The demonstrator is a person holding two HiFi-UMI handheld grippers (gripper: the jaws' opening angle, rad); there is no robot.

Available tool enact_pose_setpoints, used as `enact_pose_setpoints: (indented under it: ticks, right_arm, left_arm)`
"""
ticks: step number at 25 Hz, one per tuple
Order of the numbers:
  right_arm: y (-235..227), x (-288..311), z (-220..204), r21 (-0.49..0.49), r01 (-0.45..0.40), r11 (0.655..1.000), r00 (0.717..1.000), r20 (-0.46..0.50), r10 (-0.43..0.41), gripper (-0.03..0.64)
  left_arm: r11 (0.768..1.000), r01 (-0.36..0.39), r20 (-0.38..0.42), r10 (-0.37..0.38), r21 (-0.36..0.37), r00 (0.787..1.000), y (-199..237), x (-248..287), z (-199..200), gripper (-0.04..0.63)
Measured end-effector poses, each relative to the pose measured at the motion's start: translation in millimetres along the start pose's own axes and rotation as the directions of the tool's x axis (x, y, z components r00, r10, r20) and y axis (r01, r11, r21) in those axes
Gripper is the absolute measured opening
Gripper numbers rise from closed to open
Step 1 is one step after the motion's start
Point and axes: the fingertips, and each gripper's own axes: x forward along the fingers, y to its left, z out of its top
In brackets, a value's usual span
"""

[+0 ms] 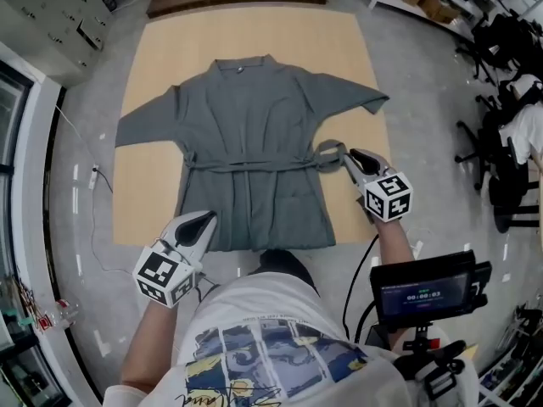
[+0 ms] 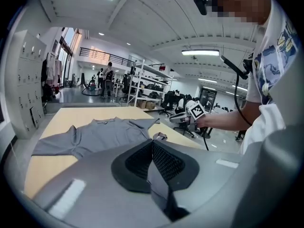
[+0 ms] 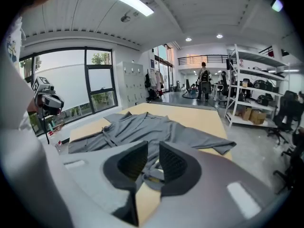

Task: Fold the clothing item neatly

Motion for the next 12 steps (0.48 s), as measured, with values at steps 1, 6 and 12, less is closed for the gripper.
enact_pose_setpoints:
  ticks: [1,6,12]
  right_arm:
    - [-14.3,5.5,-0.4,0.007,0.005,1.0,1.0,-0.005,-0.005,0.061]
    - [-73.5,33.8,-1.8,0.02,0.027,0.999,0.999,-0.032,-0.026,0.066]
    - [-129.0,66.1,-9.0,0.047,0.05,0.998,0.997,-0.059,-0.047,0.069]
  left_arm:
    - [1.0,-0.002,-0.002,0.002,-0.005,1.0,1.4,7.0,3.2,0.009]
    - [1.0,-0.016,-0.02,0.016,-0.009,1.0,8.8,39.0,19.0,0.012]
    - [0.999,-0.03,-0.039,0.03,-0.014,0.999,13.1,62.0,31.8,0.015]
